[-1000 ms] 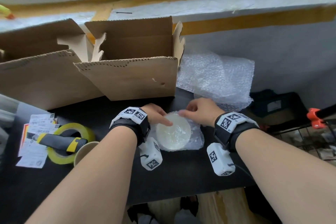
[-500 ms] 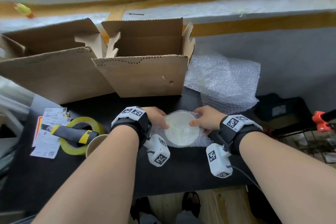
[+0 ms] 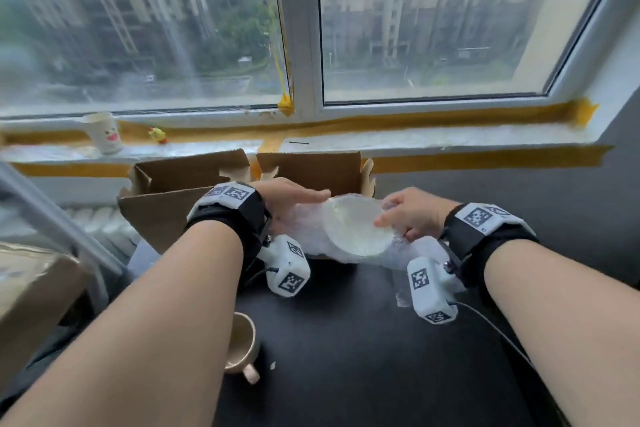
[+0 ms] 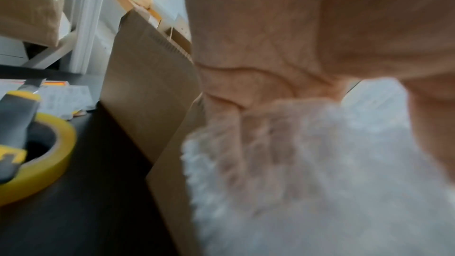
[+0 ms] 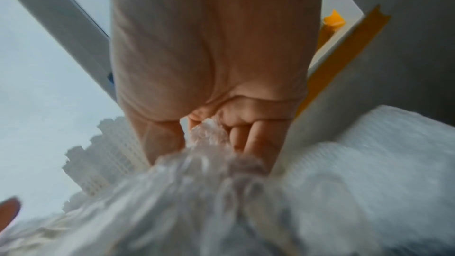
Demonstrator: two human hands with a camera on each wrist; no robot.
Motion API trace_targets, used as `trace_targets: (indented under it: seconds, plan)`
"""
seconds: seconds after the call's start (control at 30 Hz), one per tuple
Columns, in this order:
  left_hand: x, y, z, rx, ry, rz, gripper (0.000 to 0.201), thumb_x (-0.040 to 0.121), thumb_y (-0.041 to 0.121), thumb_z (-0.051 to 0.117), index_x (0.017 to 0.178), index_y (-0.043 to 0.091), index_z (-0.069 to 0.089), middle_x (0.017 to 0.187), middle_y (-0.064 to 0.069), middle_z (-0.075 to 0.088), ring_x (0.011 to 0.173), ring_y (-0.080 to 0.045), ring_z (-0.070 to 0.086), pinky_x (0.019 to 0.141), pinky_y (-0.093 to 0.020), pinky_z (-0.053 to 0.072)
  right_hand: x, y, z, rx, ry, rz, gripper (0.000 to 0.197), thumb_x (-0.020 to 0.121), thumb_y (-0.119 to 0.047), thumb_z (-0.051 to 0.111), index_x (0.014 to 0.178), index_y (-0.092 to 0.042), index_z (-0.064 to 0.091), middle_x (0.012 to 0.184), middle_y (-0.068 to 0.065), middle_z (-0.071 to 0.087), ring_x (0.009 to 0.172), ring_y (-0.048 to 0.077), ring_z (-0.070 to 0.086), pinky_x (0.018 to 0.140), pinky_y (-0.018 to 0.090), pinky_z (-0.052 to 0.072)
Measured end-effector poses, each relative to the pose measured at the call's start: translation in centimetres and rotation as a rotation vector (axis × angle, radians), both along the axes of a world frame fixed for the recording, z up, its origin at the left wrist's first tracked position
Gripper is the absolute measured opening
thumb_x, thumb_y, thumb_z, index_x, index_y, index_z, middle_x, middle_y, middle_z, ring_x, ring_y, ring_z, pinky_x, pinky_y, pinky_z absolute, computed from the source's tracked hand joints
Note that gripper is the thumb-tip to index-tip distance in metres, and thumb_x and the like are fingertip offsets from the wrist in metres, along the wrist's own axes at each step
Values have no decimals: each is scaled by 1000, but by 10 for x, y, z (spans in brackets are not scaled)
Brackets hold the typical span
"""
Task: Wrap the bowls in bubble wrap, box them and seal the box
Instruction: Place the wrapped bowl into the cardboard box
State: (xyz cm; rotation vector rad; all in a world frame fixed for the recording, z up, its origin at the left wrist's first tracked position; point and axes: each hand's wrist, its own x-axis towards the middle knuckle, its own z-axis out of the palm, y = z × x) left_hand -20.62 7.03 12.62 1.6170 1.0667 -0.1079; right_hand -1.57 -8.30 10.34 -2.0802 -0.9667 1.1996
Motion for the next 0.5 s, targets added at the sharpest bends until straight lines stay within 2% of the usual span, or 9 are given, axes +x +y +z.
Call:
trace_targets:
  seconds: [0.07,0.1,0.17,0.2,0.27,0.33,0.37,0.43,0.5]
  plan:
    - [5,15,15,169,-64,160,66,68,67,69,106,13,72,98,-8,72,91,-29,68,89,-41,53,7,10,20,61,-9,-63,10,87,-11,68,89,-11,59,69,8,44,57,19,41,60,34,40]
    - [8,22,20,269,-105,228,61,76,63,64,105,9,71,90,-7,71,85,-26,67,80,-36,55,10,16,28,95,-11,-114,13,88,-10,68,96,-11,59,72,9,47,59,19,43,63,35,40]
    - [11,31,25,488,-78,244,38,92,41,56,96,6,70,75,-2,64,72,-23,62,63,-27,49,13,27,42,153,-29,-216,19,88,-7,68,102,-13,57,76,10,51,59,19,48,59,33,46]
    - [13,35,25,583,-3,193,27,95,31,54,95,10,71,77,-2,63,77,-25,62,65,-26,47,14,33,47,176,-64,-252,19,88,-7,68,99,-14,56,76,10,53,59,20,51,56,33,49]
    - [19,42,17,695,182,84,19,94,18,54,105,15,69,96,-4,64,94,-27,63,74,-29,47,14,47,48,203,-147,-299,16,88,-6,69,89,-14,55,75,11,55,60,24,55,60,39,55]
    - [25,55,0,722,326,9,23,92,14,54,112,10,65,106,-8,65,92,-26,62,75,-31,49,13,60,44,194,-270,-317,17,86,-8,70,82,-15,55,78,11,59,68,28,60,73,46,59]
    - [27,58,-6,716,374,-11,23,91,14,55,110,6,64,99,-9,64,83,-25,61,70,-31,49,12,66,40,177,-325,-318,14,86,-10,70,84,-14,57,82,10,62,73,29,63,78,49,58]
    - [28,63,-19,685,442,-36,18,88,14,57,100,1,58,79,-8,58,68,-21,56,61,-29,45,9,73,34,166,-399,-313,12,85,-13,69,91,-11,59,93,8,64,81,30,66,80,49,58]
    - [29,67,-27,640,491,-78,20,87,17,62,96,4,51,79,-6,57,71,-21,56,63,-29,45,6,77,30,167,-415,-306,15,86,-13,68,99,-7,62,99,9,65,76,30,66,76,47,59]
